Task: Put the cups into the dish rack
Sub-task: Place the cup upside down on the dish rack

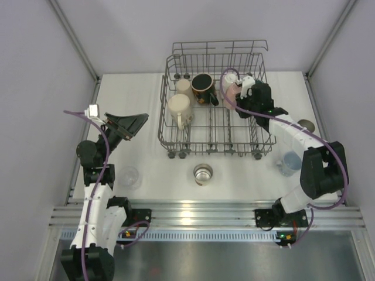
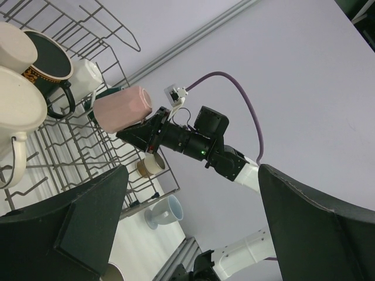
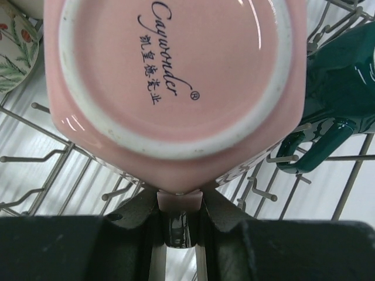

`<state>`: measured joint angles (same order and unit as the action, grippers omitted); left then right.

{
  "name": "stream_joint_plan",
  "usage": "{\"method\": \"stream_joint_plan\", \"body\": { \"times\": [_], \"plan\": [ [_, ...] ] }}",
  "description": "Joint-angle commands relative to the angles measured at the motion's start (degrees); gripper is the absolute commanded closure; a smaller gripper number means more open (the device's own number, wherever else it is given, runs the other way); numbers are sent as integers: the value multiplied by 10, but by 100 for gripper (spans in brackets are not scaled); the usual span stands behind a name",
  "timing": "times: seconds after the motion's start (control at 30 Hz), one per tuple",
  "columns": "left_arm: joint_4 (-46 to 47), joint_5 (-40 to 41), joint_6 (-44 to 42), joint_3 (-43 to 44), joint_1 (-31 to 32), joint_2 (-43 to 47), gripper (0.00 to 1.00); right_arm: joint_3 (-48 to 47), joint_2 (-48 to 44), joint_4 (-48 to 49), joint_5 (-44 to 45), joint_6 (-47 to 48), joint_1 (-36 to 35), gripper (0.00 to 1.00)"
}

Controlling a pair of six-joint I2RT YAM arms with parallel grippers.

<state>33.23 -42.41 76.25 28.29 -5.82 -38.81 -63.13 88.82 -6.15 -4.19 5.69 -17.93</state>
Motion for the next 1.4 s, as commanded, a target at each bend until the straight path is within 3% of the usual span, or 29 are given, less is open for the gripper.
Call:
{"method": "stream_joint_plan", "body": {
  "times": [0.0, 0.17, 0.53, 0.83, 1.13, 1.27, 1.37],
  "plan": [
    [17, -2, -15, 21, 2, 0, 2, -55, 6, 41, -34, 46, 12, 100],
    [17, -4, -17, 23, 1, -4, 2, -70, 51, 37, -82, 56, 29, 100],
    [-4, -1, -29, 37, 2, -7, 2, -126, 108, -43, -83, 87, 40, 100],
    [-4, 0, -27, 41, 2, -7, 2, -143, 134, -73, -75, 75, 40, 85],
    [-5, 11, -29, 29, 2, -4, 2, -131, 103, -90, -48, 56, 40, 67],
    [-65, 18, -49, 45, 1, -4, 3, -132, 90, -102, -39, 42, 40, 64],
    [-180, 42, -101, 74, 1, 1, 3, -137, 80, -125, -31, 29, 40, 64]
  ]
}}
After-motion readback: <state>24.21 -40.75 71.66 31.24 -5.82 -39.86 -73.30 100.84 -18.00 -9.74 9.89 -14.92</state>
